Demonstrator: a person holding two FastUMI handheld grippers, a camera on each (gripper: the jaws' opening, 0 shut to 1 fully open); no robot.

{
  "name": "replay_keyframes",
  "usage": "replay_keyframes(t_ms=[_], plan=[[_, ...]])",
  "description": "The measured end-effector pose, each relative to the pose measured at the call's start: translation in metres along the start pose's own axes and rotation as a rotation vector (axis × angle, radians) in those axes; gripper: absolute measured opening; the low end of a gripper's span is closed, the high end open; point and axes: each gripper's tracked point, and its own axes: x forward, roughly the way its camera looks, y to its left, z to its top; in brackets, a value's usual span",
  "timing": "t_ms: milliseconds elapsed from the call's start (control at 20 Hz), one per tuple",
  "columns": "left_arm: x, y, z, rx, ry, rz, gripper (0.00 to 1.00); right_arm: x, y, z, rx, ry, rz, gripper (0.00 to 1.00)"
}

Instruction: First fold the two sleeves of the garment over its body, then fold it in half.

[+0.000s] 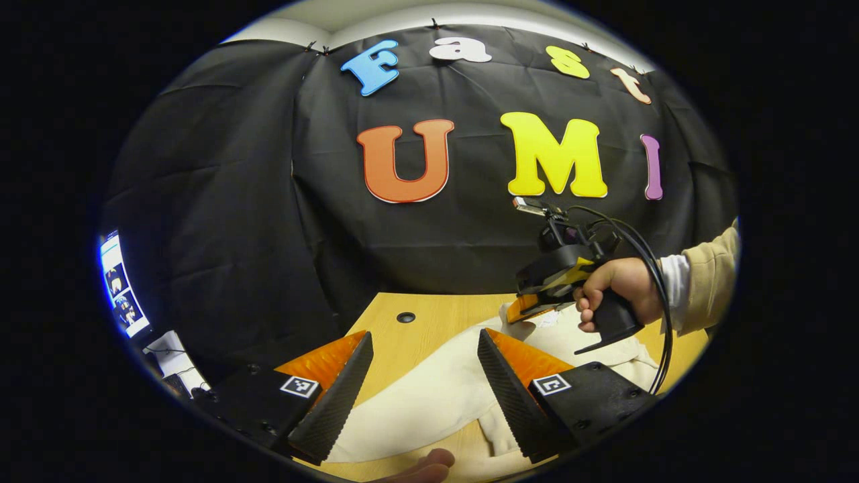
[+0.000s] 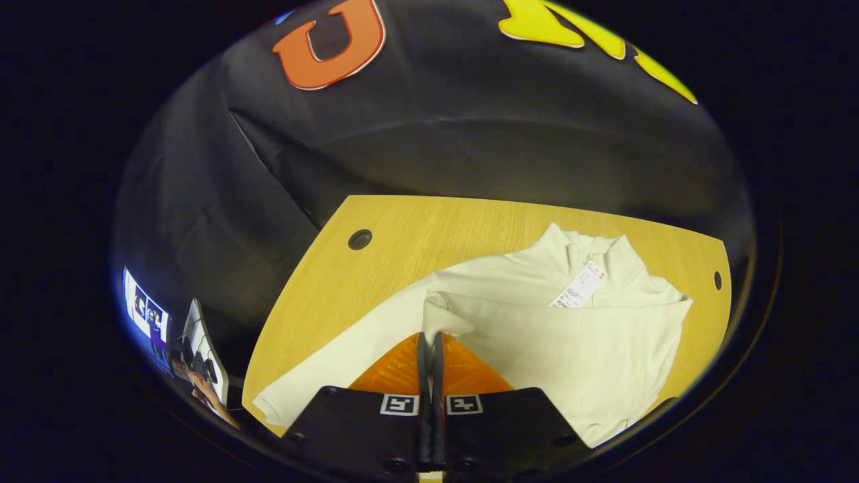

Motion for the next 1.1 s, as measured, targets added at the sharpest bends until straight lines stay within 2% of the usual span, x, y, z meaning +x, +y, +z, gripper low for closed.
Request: replay_keyframes(t_ms=[100,200,250,350,400,450,500,550,600,650,750,850,1100], plan=[[0.0,0.007,-0.009,-0.008,0.022,0.01,1.0,0.004,0.002,-0.002,-0.026,-0.005,-0.015,0.01],[-0.001,0.012,-0.018,-0.032,0.043,0.018,1.0,0.002,0.003,-0.002,-0.028,-0.01,-0.009,0.1],[-0.002,0.014,-0.023,-0.042,0.055,0.025,1.0,0.003,0.005,0.0,-0.023,-0.018,0.005,0.08],[-0.002,0.018,-0.029,-0.058,0.072,0.042,0.99,-0.007,0.015,0.004,-0.003,-0.014,0.062,0.19],[-0.003,0.022,-0.031,-0.06,0.076,0.055,1.0,-0.007,0.019,-0.005,-0.014,0.002,0.08,0.32],[-0.004,0.026,-0.032,-0.056,0.077,0.074,0.99,-0.008,0.015,-0.01,-0.041,0.009,0.056,0.45],[-0.005,0.033,-0.034,-0.052,0.078,0.097,0.99,-0.011,0.014,-0.011,-0.064,0.0,0.04,0.43],[-0.007,0.039,-0.039,-0.051,0.085,0.117,1.0,-0.021,0.019,-0.007,-0.077,-0.026,0.056,0.5],[-0.007,0.044,-0.045,-0.054,0.094,0.14,0.99,-0.032,0.021,-0.002,-0.089,-0.057,0.067,0.61],[-0.008,0.05,-0.053,-0.062,0.111,0.162,0.99,-0.046,0.019,0.001,-0.108,-0.085,0.069,0.77],[-0.016,0.063,-0.074,-0.084,0.147,0.207,1.0,-0.082,0.005,0.012,-0.153,-0.162,0.053,0.98],[-0.021,0.074,-0.094,-0.116,0.187,0.252,1.0,-0.123,-0.01,0.02,-0.189,-0.241,0.037,0.94],[-0.035,0.113,-0.154,-0.239,0.318,0.417,1.0,-0.221,-0.055,0.011,-0.264,-0.381,0.001,0.97]])
